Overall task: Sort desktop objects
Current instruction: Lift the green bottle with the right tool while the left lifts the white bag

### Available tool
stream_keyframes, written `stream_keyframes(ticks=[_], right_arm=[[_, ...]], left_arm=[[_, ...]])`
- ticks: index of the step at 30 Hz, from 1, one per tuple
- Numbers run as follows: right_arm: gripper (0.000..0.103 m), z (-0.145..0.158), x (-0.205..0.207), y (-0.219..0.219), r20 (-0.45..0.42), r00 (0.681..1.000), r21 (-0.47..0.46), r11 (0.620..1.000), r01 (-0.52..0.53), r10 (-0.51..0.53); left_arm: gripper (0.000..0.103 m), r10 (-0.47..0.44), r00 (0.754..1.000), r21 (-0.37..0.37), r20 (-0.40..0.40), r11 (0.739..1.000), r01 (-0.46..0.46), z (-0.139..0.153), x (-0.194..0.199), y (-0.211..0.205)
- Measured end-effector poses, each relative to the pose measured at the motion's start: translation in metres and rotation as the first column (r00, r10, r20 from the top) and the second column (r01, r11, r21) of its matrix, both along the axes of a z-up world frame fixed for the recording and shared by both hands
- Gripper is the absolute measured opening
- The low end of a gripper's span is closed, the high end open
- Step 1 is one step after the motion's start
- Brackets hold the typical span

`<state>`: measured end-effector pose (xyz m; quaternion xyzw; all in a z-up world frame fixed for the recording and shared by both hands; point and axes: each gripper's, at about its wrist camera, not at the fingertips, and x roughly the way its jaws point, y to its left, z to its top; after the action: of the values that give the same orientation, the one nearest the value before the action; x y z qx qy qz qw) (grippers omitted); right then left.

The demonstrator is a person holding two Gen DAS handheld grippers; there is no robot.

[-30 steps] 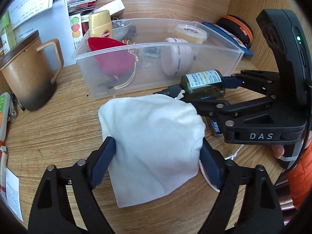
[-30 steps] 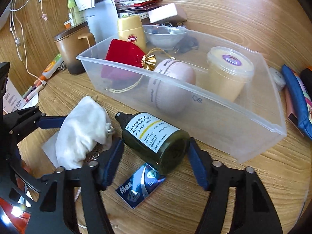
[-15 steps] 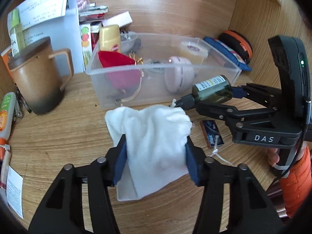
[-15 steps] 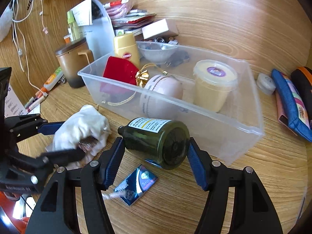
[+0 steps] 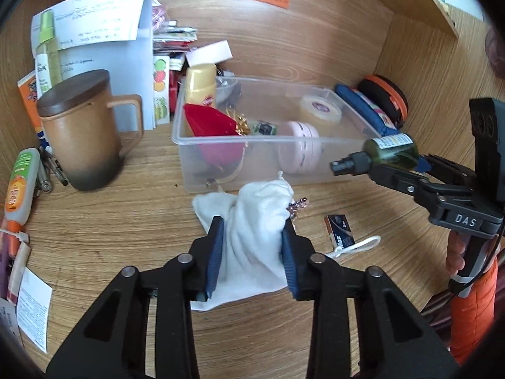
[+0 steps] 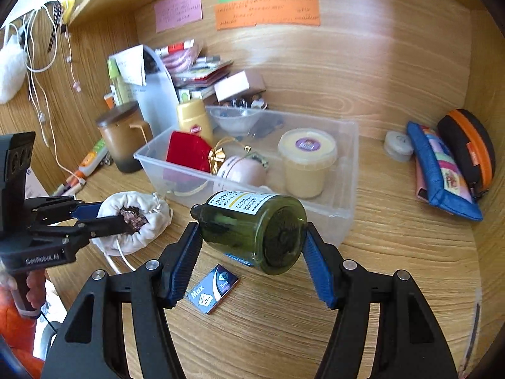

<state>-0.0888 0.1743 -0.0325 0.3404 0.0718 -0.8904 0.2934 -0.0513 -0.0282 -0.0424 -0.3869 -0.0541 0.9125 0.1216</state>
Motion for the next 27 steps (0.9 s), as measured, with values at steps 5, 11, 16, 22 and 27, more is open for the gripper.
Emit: stream_keyframes(ticks=[5, 11, 16, 22, 27], right_arm=[[0.06, 0.013, 0.006, 0.005, -0.023, 1.0, -0.015, 1.0, 0.006, -0.006], [0.06, 0.023, 0.012, 0.007, -0.044, 0.999, -0.029, 1.0, 0.01, -0.011], [0.06, 0.032, 0.018, 0.009, -0.061, 0.998, -0.034, 0.999, 0.01, -0.012], [0.06, 0.042, 0.02, 0.01, -0.085, 0.996, -0.037, 0.999, 0.015, -0.018], [0.06, 0.051, 0.018, 0.012, -0.101, 0.995, -0.044, 0.999, 0.018, -0.022]], left_arm=[[0.032, 0.013, 0.999, 0.002, -0.036, 1.0, -0.013, 0.013, 0.006, -0.008], [0.032, 0.015, 0.996, 0.007, -0.086, 1.0, -0.014, 0.035, 0.01, -0.014], [0.032, 0.009, 0.993, 0.007, -0.12, 1.0, -0.008, 0.048, 0.012, -0.013], [0.025, 0.012, 0.989, 0.034, -0.146, 0.999, -0.007, 0.063, 0.013, -0.019], [0.007, 0.004, 0.985, 0.058, -0.173, 0.998, 0.007, 0.077, 0.011, -0.021]])
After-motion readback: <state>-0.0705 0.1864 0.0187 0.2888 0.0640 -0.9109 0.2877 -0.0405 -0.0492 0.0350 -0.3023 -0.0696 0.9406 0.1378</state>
